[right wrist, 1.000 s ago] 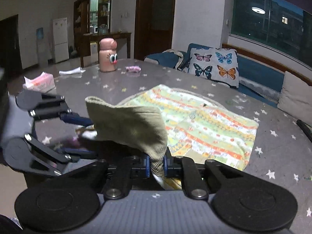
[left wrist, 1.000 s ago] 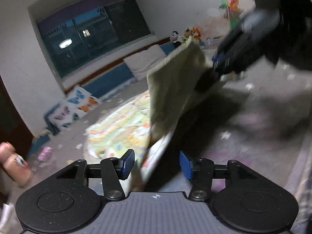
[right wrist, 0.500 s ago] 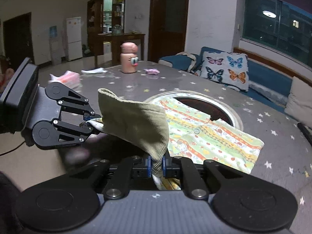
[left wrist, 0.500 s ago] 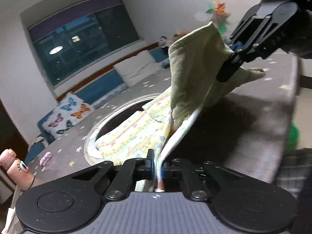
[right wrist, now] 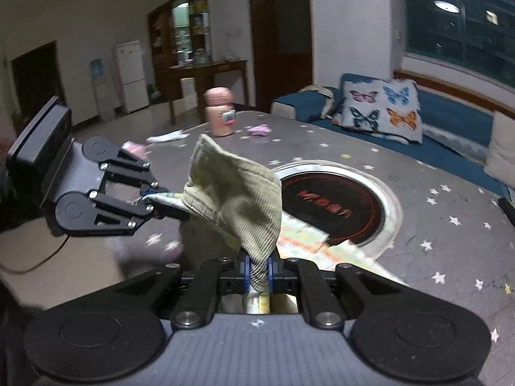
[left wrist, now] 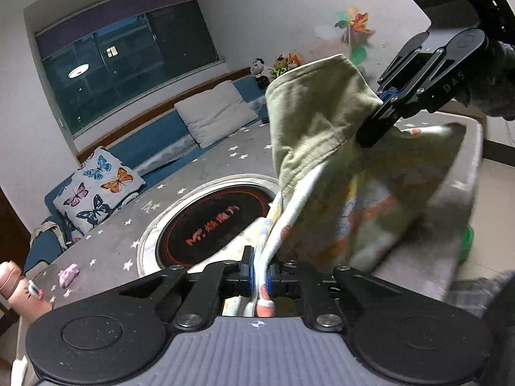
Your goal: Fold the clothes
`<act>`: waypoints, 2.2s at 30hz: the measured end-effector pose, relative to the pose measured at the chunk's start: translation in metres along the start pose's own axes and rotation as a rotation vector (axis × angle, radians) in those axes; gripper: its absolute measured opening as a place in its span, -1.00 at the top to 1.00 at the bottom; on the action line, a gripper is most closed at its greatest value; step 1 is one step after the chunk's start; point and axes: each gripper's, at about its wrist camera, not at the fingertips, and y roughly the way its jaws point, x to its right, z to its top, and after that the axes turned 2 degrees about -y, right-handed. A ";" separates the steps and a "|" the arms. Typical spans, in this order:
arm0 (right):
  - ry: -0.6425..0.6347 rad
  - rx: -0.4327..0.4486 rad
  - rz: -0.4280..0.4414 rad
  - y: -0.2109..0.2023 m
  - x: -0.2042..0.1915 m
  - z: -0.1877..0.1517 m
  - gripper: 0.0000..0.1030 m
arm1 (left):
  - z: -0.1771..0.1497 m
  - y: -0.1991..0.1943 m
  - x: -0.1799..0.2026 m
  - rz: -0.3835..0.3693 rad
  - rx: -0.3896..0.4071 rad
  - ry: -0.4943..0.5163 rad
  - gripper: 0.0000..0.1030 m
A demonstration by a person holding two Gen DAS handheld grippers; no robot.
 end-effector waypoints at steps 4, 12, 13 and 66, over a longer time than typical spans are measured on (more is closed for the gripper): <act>0.061 -0.042 -0.021 0.042 0.043 0.010 0.83 | 0.010 0.062 -0.027 -0.005 -0.088 -0.049 0.80; 0.148 -0.122 -0.151 0.124 0.098 -0.007 0.68 | -0.004 0.144 -0.051 0.034 -0.189 -0.210 0.55; 0.161 -0.127 -0.165 0.127 0.103 -0.011 0.57 | -0.005 0.145 -0.054 0.036 -0.190 -0.229 0.55; 0.180 -0.021 -0.271 0.133 0.053 -0.039 0.22 | -0.040 0.076 -0.078 0.303 -0.096 -0.534 0.27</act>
